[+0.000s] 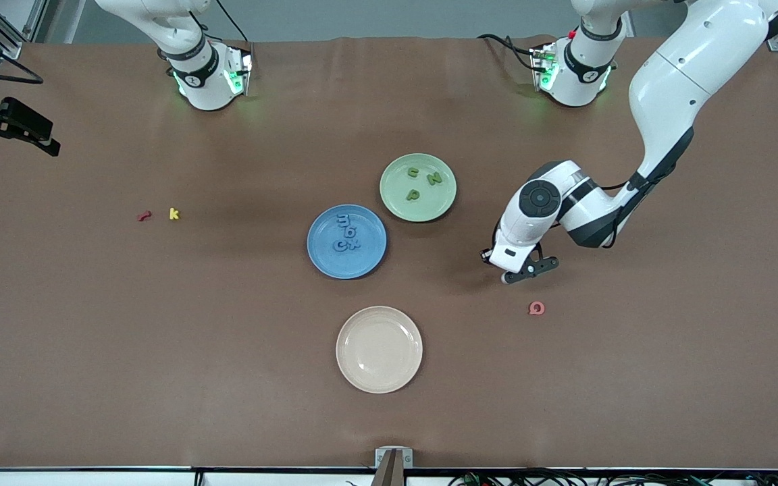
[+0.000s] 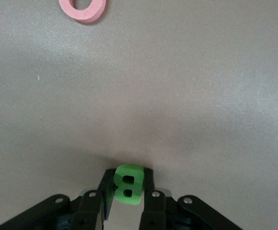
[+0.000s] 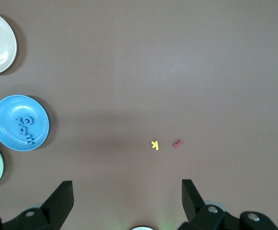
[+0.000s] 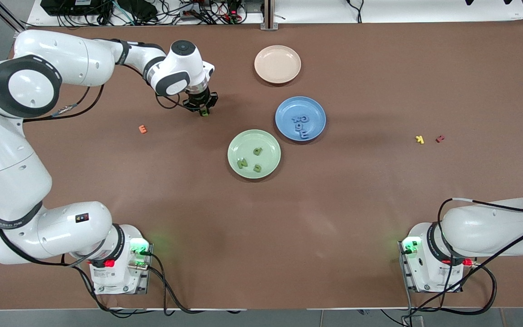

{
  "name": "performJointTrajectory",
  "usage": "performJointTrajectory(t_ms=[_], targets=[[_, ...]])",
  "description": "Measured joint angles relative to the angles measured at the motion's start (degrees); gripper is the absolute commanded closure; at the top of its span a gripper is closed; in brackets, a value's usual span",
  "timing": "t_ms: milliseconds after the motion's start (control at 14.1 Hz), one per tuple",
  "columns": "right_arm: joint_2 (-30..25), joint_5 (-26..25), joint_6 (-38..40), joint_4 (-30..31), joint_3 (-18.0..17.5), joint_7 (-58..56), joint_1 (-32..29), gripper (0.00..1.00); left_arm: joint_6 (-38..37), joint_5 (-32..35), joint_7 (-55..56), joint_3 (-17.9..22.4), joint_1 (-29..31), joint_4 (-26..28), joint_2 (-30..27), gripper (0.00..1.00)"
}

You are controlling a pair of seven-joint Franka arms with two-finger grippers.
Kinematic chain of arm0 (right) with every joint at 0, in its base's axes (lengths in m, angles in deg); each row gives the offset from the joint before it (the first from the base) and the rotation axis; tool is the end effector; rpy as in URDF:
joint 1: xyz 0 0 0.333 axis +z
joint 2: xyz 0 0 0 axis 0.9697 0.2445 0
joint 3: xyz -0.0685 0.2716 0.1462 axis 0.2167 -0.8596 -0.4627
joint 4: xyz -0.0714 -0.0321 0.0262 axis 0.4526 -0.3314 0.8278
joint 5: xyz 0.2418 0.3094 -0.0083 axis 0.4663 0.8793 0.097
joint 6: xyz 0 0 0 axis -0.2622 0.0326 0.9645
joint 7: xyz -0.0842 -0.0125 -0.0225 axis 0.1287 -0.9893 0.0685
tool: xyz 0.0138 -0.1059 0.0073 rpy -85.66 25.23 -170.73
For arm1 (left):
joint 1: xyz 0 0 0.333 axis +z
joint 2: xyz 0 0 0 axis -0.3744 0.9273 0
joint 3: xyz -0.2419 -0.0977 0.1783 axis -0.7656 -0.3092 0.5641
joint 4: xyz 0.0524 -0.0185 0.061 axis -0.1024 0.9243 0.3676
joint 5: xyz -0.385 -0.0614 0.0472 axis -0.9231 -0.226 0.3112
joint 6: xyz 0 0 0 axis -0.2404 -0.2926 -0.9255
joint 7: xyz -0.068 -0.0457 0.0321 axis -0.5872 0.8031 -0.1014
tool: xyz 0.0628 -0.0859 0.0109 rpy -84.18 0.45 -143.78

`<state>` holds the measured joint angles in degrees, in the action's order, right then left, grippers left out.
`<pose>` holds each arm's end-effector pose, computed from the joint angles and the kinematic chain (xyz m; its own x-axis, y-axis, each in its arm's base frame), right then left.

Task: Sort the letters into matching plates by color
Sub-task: 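Lower the left gripper and grasp the green B, then carry the green B onto the green plate and open the left gripper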

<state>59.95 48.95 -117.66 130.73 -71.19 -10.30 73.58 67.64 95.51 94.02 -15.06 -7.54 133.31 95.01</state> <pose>0.5242 0.0014 0.6739 0.9996 -0.0025 -0.0271 -0.0029 -0.9999 -0.0145 0.5274 -0.2637 0.1776 0.9488 0.3160 0.0041 0.3160 -0.9485 -0.0231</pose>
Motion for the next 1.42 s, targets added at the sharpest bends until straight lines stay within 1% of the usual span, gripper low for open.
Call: performJointTrajectory(t_ms=[142,284,498,711,853,1138,1422], targets=[[0.0,0.0,-0.1,0.0,0.1,-0.1,-0.1,0.0,0.1,0.0,0.1,-0.1,0.0,0.0,0.0,0.83],[0.0,0.0,-0.1,0.1,0.1,-0.2,-0.3,0.0,0.1,0.0,1.2,-1.0,0.1,0.0,-0.2,0.83],[0.0,0.0,0.0,0.3,0.2,-0.3,-0.3,0.0,-1.0,0.0,5.5,-5.2,0.0,0.4,-0.7,0.83],[0.0,0.0,0.0,1.3,0.1,-0.4,-0.3,0.0,-5.2,0.0,11.4,-10.8,-0.5,1.4,-0.8,0.83],[0.0,0.0,0.0,1.7,0.1,-0.4,-0.3,0.0,-7.1,-0.1,15.0,-13.2,-2.7,1.7,-0.8,0.83],[0.0,0.0,0.0,1.7,0.1,-0.4,-0.3,0.0,-7.4,-2.3,20.9,-13.5,-11.9,1.1,-0.8,0.83],[-0.1,0.0,0.0,2.0,0.1,-0.5,-0.3,0.0,-7.4,-2.8,22.9,-10.9,-18.2,-1.0,-0.7,0.83]])
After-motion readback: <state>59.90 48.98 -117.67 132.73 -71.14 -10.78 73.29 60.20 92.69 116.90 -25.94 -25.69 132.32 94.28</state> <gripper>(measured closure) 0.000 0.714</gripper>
